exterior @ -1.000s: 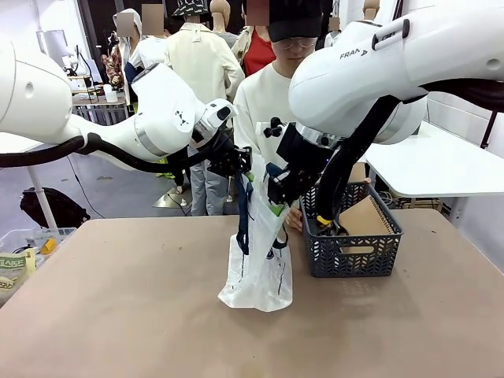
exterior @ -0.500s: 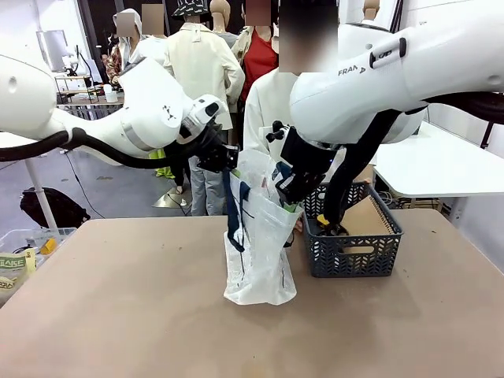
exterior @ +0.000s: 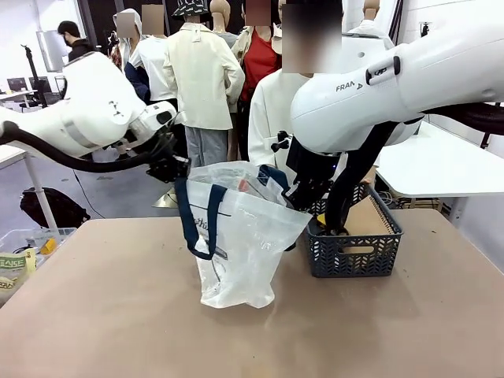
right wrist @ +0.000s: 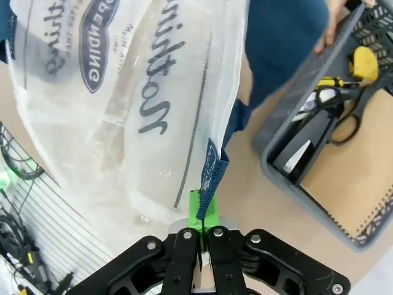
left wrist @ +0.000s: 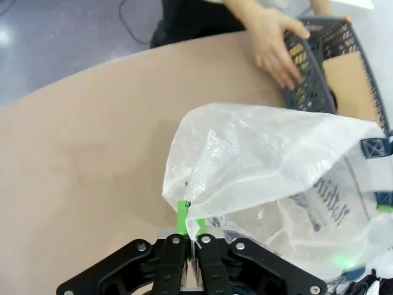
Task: Transfer purchased items from the store into the shopping bag.
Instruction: Open the Reusable shopping bag in the center of the table.
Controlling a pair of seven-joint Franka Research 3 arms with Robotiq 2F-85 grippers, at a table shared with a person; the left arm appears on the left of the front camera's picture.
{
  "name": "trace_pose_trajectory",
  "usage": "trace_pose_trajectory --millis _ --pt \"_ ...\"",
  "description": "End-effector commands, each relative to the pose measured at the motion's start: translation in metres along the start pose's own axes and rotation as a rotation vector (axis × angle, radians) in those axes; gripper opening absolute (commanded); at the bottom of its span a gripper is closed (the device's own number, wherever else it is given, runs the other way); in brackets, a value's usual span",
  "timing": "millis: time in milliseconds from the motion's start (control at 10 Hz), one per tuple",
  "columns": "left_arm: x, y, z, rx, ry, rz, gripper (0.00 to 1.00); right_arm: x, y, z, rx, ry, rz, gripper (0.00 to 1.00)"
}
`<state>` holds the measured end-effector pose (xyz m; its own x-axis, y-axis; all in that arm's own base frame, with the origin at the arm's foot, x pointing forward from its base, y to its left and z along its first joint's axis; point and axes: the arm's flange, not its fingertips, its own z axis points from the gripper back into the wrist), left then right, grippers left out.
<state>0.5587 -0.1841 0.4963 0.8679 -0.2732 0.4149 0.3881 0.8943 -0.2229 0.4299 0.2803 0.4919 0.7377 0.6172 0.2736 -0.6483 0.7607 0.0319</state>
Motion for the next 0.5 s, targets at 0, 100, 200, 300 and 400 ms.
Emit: trace_pose_trajectory --millis 0,100,200,300,400 --pt "-0.018 0.024 0.022 0.069 0.012 -0.012 0.00 0.008 0.001 0.001 -0.046 0.036 -0.020 0.00" --pt "-0.021 0.029 0.028 0.061 -0.003 0.002 0.00 0.010 0.003 0.001 -0.050 0.037 -0.015 0.00" --pt "-0.018 0.028 0.025 0.048 -0.013 -0.005 0.00 0.014 0.005 0.000 -0.049 0.025 -0.001 0.00" --pt "-0.015 0.023 0.017 0.040 -0.006 -0.035 0.00 0.019 0.011 -0.001 -0.043 0.018 0.060 0.00" --pt "-0.012 0.020 0.009 0.017 -0.014 -0.045 0.00 0.009 0.006 0.003 0.000 -0.010 0.003 0.00"
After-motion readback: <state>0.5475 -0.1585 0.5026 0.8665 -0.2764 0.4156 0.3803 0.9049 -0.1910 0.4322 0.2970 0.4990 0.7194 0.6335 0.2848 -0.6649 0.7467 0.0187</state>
